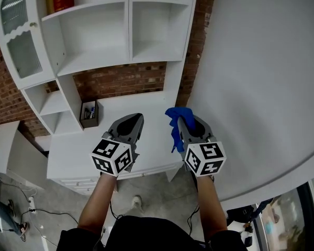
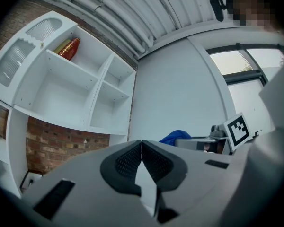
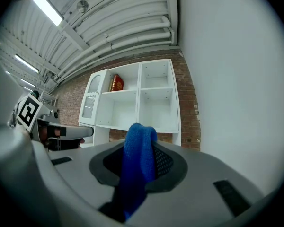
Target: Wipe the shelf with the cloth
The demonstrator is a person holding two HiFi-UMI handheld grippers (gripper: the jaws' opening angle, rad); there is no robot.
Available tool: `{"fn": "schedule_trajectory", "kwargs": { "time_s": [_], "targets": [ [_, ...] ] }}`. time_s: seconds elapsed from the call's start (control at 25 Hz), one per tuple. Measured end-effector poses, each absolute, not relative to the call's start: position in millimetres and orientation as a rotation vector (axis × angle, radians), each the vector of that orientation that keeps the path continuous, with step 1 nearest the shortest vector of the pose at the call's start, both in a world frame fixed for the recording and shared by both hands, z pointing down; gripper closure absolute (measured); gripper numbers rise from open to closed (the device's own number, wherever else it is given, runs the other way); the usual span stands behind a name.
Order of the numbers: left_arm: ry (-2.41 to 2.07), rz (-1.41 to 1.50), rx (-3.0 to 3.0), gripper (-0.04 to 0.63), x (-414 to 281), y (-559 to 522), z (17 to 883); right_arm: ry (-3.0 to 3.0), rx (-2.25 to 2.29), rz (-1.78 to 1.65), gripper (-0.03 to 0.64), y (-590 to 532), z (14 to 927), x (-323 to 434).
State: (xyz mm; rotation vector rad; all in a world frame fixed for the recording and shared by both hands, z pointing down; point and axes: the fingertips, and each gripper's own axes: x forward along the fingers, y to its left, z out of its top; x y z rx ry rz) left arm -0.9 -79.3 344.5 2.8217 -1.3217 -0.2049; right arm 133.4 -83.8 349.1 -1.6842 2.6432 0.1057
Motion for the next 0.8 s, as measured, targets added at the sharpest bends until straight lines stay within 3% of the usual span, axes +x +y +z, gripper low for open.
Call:
{"fn": "schedule_trajectory", "kwargs": {
  "time_s": [0.8],
  "targets": [
    [-1.251, -0.194, 2.819, 0.578, -30.9, -185.0, 339.4, 2.626, -1.731, 0.076, 0.518, -189.9, 343.2, 102.3]
  ]
}}
